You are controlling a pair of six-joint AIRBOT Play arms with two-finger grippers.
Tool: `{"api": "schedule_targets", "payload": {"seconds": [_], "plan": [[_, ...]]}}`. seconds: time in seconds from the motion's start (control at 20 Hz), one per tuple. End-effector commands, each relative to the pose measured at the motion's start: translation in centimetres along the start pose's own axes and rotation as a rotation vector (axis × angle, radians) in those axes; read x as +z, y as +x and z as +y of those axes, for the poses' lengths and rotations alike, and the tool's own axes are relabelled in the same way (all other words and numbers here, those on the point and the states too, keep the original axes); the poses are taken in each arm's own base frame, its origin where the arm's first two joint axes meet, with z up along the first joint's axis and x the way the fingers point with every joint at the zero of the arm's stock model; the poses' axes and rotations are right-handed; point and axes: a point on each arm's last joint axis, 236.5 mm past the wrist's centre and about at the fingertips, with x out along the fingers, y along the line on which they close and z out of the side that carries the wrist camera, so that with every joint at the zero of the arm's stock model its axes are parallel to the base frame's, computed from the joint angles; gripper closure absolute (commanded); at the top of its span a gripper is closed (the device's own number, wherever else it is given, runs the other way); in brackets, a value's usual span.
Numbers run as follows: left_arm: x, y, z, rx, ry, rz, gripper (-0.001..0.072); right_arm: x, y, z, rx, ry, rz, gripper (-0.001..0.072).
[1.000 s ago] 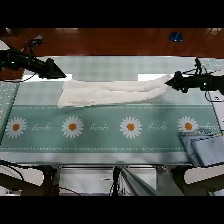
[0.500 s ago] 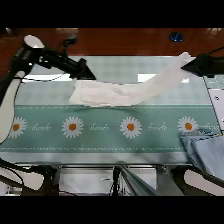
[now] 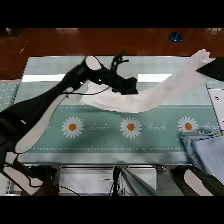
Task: Fold the shirts.
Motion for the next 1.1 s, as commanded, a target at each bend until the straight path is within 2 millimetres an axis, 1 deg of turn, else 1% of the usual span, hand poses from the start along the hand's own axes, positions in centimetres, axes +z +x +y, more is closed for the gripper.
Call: {"api": "schedule_targets", "payload": {"seconds": [0.0,0.1,0.2,0.3,0.35,0.4,0.45,0.5,0.55,0.6,0.7,0.75,0.8,0.9,0.95,1.05], "plan": [[-1.5,5.8,-2.0,-0.096,-0.083,-0.002,0.0684,-1.0,-0.8,0.7,0.003,0.001,0.025,0.0687],[-3.1,9.0,-2.5,-0.146,-0.127,0.021,0.0684,-1.3,-0.8,1.2,0.022,0.011,0.038,0.0687],[-5.1,12.0,-2.2,-0.164,-0.187,0.056,0.0684,-1.5,-0.9,1.9,0.052,0.014,0.047,0.0687],[-7.0,14.6,-2.0,-0.198,-0.247,0.092,0.0684,-1.5,-0.9,2.4,0.074,0.017,0.045,0.0687],[-7.0,15.1,-2.4,-0.244,-0.245,0.085,0.0684,-1.5,-0.9,2.3,0.069,0.017,0.046,0.0687],[-6.3,14.9,-2.6,-0.283,-0.259,0.067,0.0684,-1.6,-0.9,2.0,0.058,0.015,0.05,0.0687],[-4.9,13.9,-2.6,-0.313,-0.269,0.038,0.0684,-1.7,-0.9,1.8,0.046,0.015,0.052,0.0687],[-2.9,12.1,-2.5,-0.344,-0.262,0.004,0.0685,-1.7,-0.9,1.6,0.039,0.018,0.055,0.0687],[-1.0,9.7,-2.1,-0.367,-0.239,-0.023,0.0685,-1.7,-0.8,1.5,0.037,0.021,0.056,0.0687],[1.2,6.4,-1.7,-0.399,-0.204,-0.053,0.0686,-1.7,-0.8,1.5,0.034,0.021,0.056,0.0687],[5.3,-1.6,-1.2,-0.457,-0.136,-0.134,0.0686,-1.8,0.2,1.5,0.014,0.013,0.059,0.0687],[7.1,-6.4,-1.4,-0.478,-0.085,-0.185,0.0686,-2.1,1.1,1.7,0.007,0.003,0.063,0.0687],[8.4,-10.9,-1.6,-0.482,-0.039,-0.235,0.0686,-2.5,2.5,1.8,-0.002,-0.008,0.069,0.0687],[9.8,-20.0,-2.3,-0.455,0.056,-0.347,0.0686,-3.5,5.8,2.9,0.019,-0.009,0.07,0.0687],[10.0,-24.6,-3.0,-0.444,0.104,-0.406,0.0686,-4.1,7.8,3.8,0.037,0.003,0.072,0.0687],[9.3,-32.0,-4.7,-0.414,0.188,-0.506,0.0686,-5.0,11.6,6.3,0.085,-0.017,0.075,0.0687]]}}
